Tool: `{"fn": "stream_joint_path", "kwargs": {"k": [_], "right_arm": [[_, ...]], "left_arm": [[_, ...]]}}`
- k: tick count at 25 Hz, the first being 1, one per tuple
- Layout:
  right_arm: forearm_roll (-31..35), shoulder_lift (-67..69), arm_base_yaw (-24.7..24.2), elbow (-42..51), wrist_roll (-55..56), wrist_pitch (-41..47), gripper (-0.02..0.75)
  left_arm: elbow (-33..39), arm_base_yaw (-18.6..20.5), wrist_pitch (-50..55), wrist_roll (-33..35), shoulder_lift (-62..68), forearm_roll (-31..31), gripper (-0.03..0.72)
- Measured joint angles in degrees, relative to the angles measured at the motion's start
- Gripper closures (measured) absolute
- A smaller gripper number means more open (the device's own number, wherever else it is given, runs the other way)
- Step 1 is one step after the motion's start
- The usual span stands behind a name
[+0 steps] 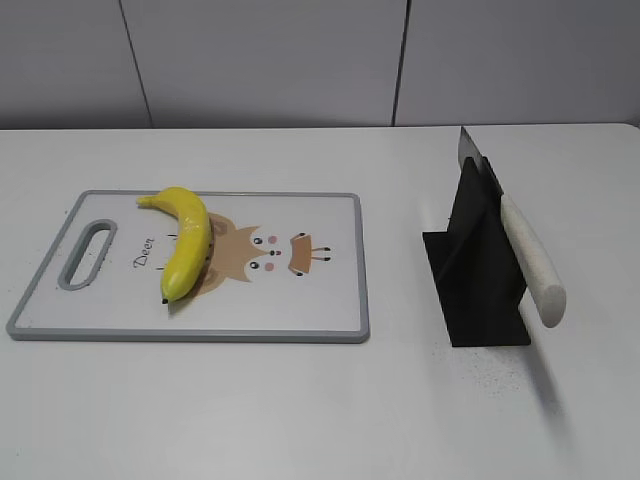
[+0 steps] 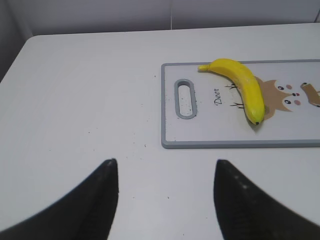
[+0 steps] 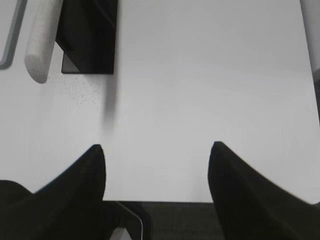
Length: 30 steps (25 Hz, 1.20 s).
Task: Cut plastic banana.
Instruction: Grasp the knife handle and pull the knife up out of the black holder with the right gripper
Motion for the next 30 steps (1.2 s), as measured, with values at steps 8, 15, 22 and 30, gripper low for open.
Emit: {"fn": "stream_joint_path", "kwargs": {"k": [8, 15, 22, 30], "right_arm": [[5.3, 16.0, 0.0, -6.1, 0.0, 3.5, 0.234], [11.5, 28.9, 0.0, -13.2, 0.0, 3.7, 0.234], [16.3, 38.0, 0.1, -20.0, -1.2, 3.7, 0.234], [13.7, 47.2, 9.6, -27.5, -0.1, 3.7, 0.234]], "left_arm": [[0.0, 0.0, 0.0, 0.0, 0.0, 0.0, 0.104], [0.0, 0.0, 0.0, 0.0, 0.0, 0.0, 0.104], [0.0, 0.0, 0.0, 0.0, 0.0, 0.0, 0.104], [0.0, 0.0, 0.0, 0.0, 0.0, -0.1, 0.104]]}}
